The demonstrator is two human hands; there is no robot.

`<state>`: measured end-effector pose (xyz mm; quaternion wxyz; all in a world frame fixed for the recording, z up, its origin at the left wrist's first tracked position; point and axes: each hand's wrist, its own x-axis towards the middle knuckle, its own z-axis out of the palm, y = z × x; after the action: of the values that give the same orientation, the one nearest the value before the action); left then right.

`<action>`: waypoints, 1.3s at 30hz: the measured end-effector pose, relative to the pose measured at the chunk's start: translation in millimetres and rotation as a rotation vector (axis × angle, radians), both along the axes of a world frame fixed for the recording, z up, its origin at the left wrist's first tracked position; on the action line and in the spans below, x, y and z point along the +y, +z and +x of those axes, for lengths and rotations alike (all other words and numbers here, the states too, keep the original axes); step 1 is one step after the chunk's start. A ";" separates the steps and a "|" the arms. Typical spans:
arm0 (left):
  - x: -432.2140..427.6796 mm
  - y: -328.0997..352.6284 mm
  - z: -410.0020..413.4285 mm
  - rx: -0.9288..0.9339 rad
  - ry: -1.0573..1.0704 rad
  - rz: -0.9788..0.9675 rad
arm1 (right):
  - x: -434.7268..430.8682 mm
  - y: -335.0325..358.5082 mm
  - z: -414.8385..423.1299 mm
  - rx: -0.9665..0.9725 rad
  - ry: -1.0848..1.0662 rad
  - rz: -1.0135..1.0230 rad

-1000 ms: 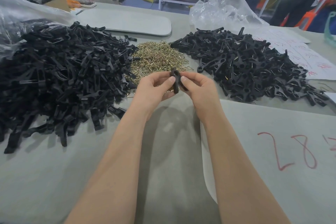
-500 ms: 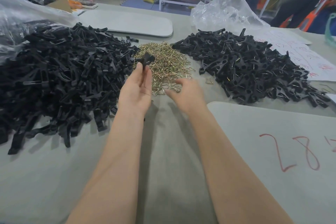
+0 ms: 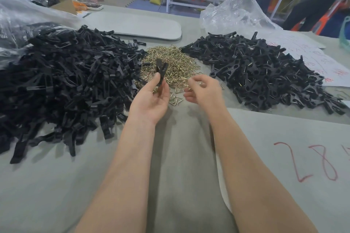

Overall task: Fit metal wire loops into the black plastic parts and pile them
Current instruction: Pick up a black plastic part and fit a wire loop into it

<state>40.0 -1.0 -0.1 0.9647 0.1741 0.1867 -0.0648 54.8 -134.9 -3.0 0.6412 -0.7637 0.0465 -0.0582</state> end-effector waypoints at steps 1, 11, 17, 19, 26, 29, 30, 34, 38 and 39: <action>-1.9 0.6 0.2 -0.007 -0.011 0.019 | -6.5 4.4 -2.5 0.031 0.002 0.108; -28.8 -6.7 -6.6 -0.423 -0.096 1.460 | -41.1 8.0 -20.6 0.031 -0.048 0.355; -30.0 -5.7 -10.2 -0.574 -0.084 1.512 | -49.8 12.6 -22.5 0.079 -0.032 0.464; -28.8 -6.1 -10.7 -0.632 -0.091 1.523 | -50.5 15.0 -24.3 0.085 -0.025 0.446; -26.7 -10.2 -9.5 -0.745 -0.028 1.744 | -54.4 18.2 -28.4 0.053 -0.012 0.046; -26.7 -11.8 -8.5 -0.777 -0.039 1.793 | -53.0 17.9 -28.9 0.015 -0.012 -0.040; -26.8 -12.1 -8.4 -0.783 -0.041 1.811 | -52.6 17.9 -29.1 0.009 -0.011 -0.055; -26.3 -12.1 -8.6 -0.779 -0.016 1.826 | -54.4 19.0 -28.8 -0.012 -0.026 -0.079; -26.1 -11.9 -9.2 -0.801 -0.024 1.867 | -53.7 17.9 -28.6 0.005 -0.011 -0.115; -26.2 -11.9 -9.4 -0.804 -0.024 1.871 | -54.1 17.7 -28.3 0.009 -0.011 -0.122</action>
<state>30.6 -27.2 -12.0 0.4323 0.8694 -0.1773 0.1606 26.4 -189.1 14.7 0.5929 -0.8014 0.0502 -0.0610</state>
